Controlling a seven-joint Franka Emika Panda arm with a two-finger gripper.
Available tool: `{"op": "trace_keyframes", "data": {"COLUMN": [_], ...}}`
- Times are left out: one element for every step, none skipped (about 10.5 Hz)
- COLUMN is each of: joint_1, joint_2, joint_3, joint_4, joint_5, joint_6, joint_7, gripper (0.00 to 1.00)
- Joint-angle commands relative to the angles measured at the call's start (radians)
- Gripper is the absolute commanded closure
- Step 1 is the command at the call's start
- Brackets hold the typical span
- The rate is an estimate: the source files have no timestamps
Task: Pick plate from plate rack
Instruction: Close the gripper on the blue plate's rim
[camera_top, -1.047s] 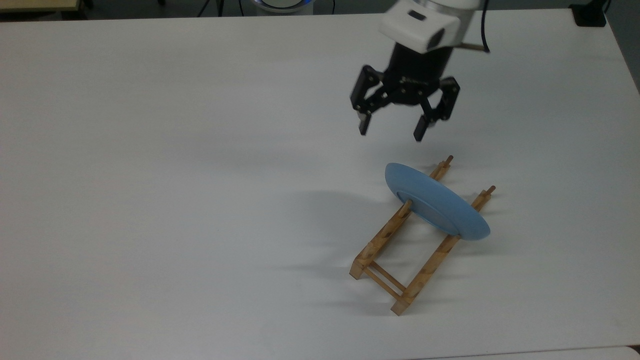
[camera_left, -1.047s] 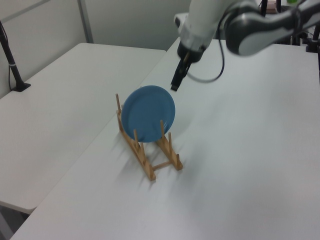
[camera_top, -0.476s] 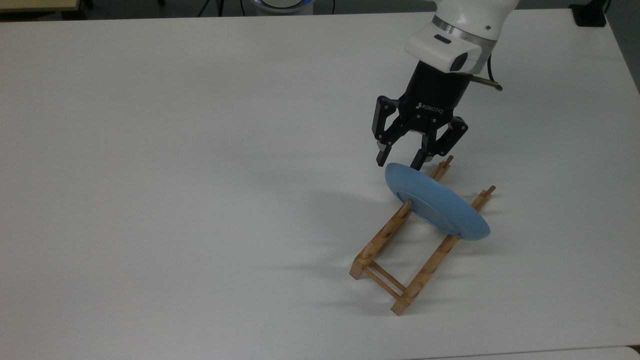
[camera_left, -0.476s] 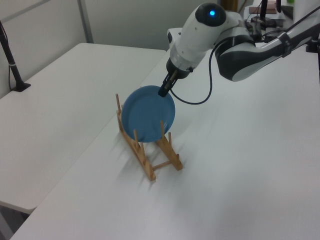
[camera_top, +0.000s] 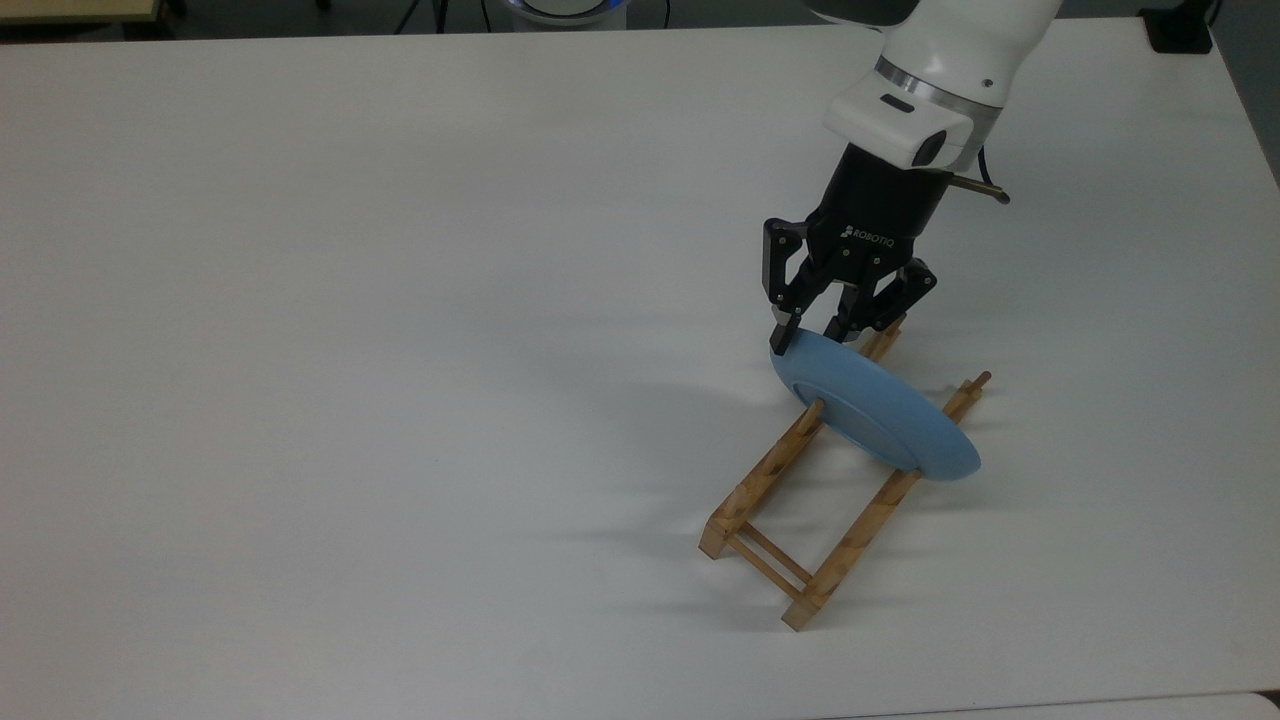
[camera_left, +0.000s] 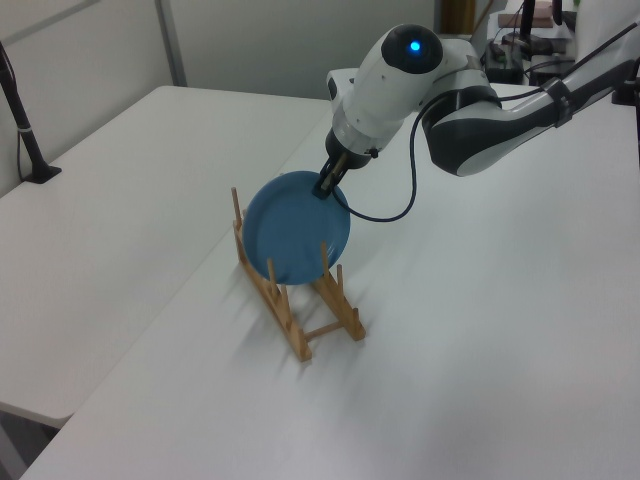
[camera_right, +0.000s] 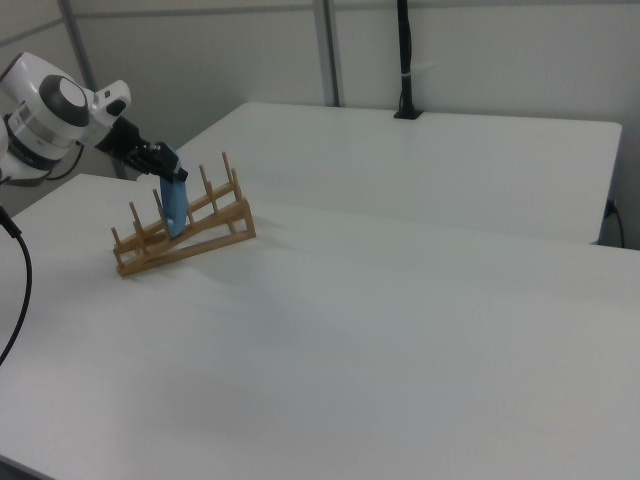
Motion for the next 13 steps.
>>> {"op": "trace_keyframes", "data": {"joint_1": [0.024, 0.037, 0.039, 0.039, 0.041, 0.039, 0.039, 0.038, 0.038, 0.038, 0.038, 0.038, 0.035], "joint_2": [-0.002, -0.005, -0.010, -0.013, -0.016, -0.018, -0.018, -0.018, -0.018, -0.018, -0.018, -0.019, -0.024], "joint_3": [-0.012, -0.013, -0.013, -0.013, -0.013, -0.013, -0.013, -0.013, -0.013, -0.015, -0.016, -0.018, -0.019], "joint_4": [0.023, 0.025, 0.025, 0.023, 0.023, 0.023, 0.023, 0.022, 0.020, 0.020, 0.019, 0.019, 0.019], "joint_5": [-0.021, -0.019, -0.019, -0.018, -0.016, -0.016, -0.016, -0.018, -0.019, -0.019, -0.021, -0.021, -0.021], "joint_6": [0.004, 0.002, -0.001, -0.002, -0.002, -0.002, -0.002, -0.002, -0.002, -0.002, -0.002, -0.002, -0.002], "joint_7": [0.020, 0.020, 0.020, 0.020, 0.020, 0.020, 0.020, 0.020, 0.019, 0.019, 0.017, 0.014, 0.011], "gripper": [0.59, 0.59, 0.59, 0.60, 0.62, 0.70, 0.71, 0.78, 0.80, 0.84, 0.89, 0.98, 1.00]}}
